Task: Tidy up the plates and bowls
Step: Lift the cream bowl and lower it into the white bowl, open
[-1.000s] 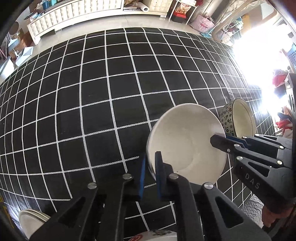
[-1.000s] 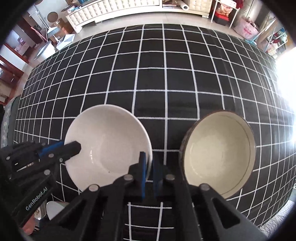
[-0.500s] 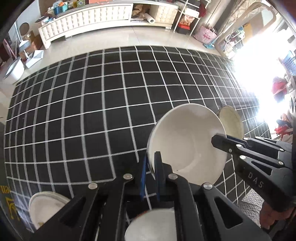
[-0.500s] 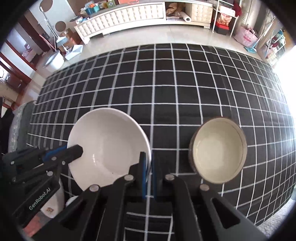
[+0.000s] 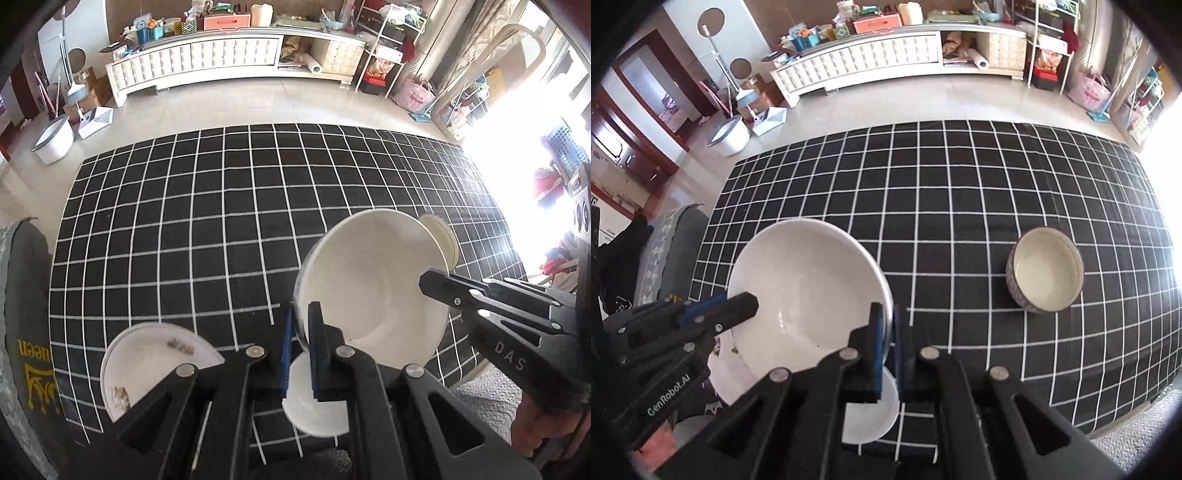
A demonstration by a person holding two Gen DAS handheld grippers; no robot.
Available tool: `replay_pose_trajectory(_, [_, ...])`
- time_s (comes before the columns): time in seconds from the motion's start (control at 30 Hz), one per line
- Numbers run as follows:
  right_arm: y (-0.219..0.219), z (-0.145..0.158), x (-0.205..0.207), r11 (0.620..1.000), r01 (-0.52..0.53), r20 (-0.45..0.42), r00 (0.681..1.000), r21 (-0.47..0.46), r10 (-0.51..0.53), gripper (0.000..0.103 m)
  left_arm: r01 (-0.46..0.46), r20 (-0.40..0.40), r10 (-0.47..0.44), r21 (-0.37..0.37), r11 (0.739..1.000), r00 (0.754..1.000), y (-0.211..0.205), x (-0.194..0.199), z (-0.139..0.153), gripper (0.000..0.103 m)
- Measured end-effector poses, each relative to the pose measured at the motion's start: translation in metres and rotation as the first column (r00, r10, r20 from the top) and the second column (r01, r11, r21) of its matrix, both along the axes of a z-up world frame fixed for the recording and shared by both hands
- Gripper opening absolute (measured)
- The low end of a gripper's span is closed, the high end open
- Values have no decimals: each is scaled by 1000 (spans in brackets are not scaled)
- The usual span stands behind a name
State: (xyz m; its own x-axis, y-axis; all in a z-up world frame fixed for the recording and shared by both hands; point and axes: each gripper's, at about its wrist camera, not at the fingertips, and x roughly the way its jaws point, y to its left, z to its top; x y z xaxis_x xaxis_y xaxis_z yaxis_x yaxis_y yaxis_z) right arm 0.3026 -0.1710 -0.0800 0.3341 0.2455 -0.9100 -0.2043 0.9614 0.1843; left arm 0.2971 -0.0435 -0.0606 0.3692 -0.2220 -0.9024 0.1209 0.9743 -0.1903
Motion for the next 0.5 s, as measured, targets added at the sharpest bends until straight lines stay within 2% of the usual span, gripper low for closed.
replay_pose_trajectory(0.2, [3,-16,-26,1000,0,-27,1000,-19,0,7,9,-24,-8,14,1000,1000,-1,-29,-19,7])
replay_pose_trajectory(0.5, [0,-59,-52,1000,12,-123,992,-26,-15,7,14,-120,-10,31,999,993,4,-61,-69,7])
